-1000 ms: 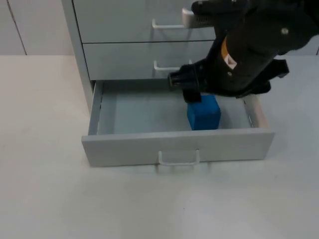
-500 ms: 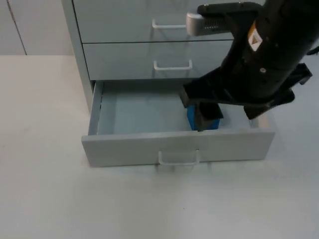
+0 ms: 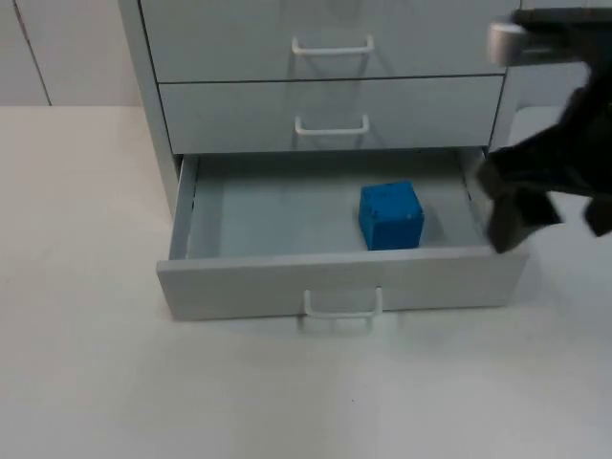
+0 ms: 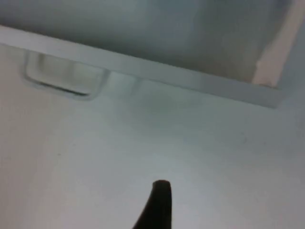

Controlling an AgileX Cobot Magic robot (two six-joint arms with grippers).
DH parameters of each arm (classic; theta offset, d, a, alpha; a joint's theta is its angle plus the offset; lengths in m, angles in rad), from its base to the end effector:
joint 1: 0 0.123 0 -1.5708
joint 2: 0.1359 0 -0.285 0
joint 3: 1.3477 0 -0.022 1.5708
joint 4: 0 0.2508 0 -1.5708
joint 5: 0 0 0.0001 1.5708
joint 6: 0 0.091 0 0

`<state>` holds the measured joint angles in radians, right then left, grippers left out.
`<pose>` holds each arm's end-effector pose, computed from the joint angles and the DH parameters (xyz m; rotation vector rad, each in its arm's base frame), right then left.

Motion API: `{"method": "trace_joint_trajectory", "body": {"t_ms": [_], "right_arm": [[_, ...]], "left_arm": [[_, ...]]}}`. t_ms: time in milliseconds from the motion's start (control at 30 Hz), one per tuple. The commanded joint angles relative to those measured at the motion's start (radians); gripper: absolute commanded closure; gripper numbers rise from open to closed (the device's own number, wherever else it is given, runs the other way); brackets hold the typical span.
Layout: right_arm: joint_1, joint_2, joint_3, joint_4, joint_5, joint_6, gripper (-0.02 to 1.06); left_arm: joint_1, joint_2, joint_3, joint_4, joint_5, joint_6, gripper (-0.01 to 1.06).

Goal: Open the drawer with the left hand, place the block into the drawer with the right hand, then close the drawer with the left hand.

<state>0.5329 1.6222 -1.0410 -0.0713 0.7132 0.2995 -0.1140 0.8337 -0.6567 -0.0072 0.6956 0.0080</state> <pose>0.2749 0.1572 0.2185 -0.3867 2.7565 0.1348 0.1538 -0.0180 0.2930 0.1394 2.3528 -0.0599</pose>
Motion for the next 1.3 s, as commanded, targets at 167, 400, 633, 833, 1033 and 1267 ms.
{"method": "trace_joint_trajectory", "body": {"t_ms": [167, 400, 633, 833, 1033, 1267], "right_arm": [[-0.194, -0.120, 0.100, 0.008, 0.025, -0.067, 0.30], [-0.393, -0.254, 0.163, 0.032, 0.101, -0.185, 0.30], [-0.462, -0.337, 0.165, 0.029, 0.168, -0.237, 0.30], [-0.462, -0.378, 0.167, 0.023, 0.179, -0.241, 0.30], [-0.467, -0.394, 0.167, 0.008, 0.186, -0.241, 0.30], [-0.467, -0.394, 0.167, 0.006, 0.173, -0.241, 0.30]], "left_arm": [[0.003, -0.005, 0.005, -0.001, -0.005, -0.008, 0.46], [0.003, -0.005, 0.005, -0.001, -0.005, -0.008, 0.46], [0.003, -0.005, 0.005, -0.001, -0.005, -0.008, 0.46], [0.003, -0.005, 0.005, -0.001, -0.005, -0.008, 0.46], [0.003, -0.005, 0.005, -0.001, -0.001, -0.008, 0.46], [0.003, -0.005, 0.005, -0.009, 0.003, 0.014, 0.46]]}}
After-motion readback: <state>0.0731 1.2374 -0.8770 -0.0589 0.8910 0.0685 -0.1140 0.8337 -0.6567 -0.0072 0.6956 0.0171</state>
